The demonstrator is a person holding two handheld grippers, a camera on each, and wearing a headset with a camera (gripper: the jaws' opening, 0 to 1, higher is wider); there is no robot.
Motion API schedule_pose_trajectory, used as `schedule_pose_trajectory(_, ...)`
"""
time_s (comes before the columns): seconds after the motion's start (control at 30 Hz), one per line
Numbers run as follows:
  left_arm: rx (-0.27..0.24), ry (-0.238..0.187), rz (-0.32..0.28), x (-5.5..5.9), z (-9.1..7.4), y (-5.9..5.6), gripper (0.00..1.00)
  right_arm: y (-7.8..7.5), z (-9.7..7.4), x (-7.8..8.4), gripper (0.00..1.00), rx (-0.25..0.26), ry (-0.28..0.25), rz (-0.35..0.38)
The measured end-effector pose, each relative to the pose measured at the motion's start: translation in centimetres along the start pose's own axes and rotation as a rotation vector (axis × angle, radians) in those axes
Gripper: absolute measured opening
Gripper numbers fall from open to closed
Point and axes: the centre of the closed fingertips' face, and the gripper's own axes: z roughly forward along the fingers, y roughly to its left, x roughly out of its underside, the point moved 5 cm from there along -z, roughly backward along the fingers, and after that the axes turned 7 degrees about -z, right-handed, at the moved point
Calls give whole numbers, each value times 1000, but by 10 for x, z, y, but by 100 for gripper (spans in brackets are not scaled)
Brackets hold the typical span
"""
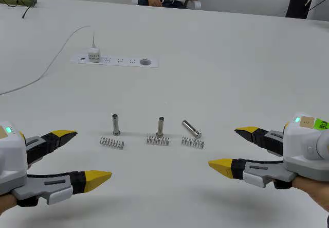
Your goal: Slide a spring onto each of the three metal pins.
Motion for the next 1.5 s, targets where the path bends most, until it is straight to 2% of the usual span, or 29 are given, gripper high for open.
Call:
schedule_pose_trajectory(0.33,2,-3,-3,0,1,0,78,-3,-1,-8,59,18,14,5)
schedule_pose_trajectory(0.73,6,0,0,1,1,-4,77,-19,15,-17,42,37,87,-6)
schedule_pose_trajectory(1.13,-3,1,-6,2,-1,-6,76,-35,59,-31,30,45,150,-22)
schedule_pose_trajectory(1.5,-11,-2,-22,4,-2,-6,75,-43,104,-21,24,34,258,-11)
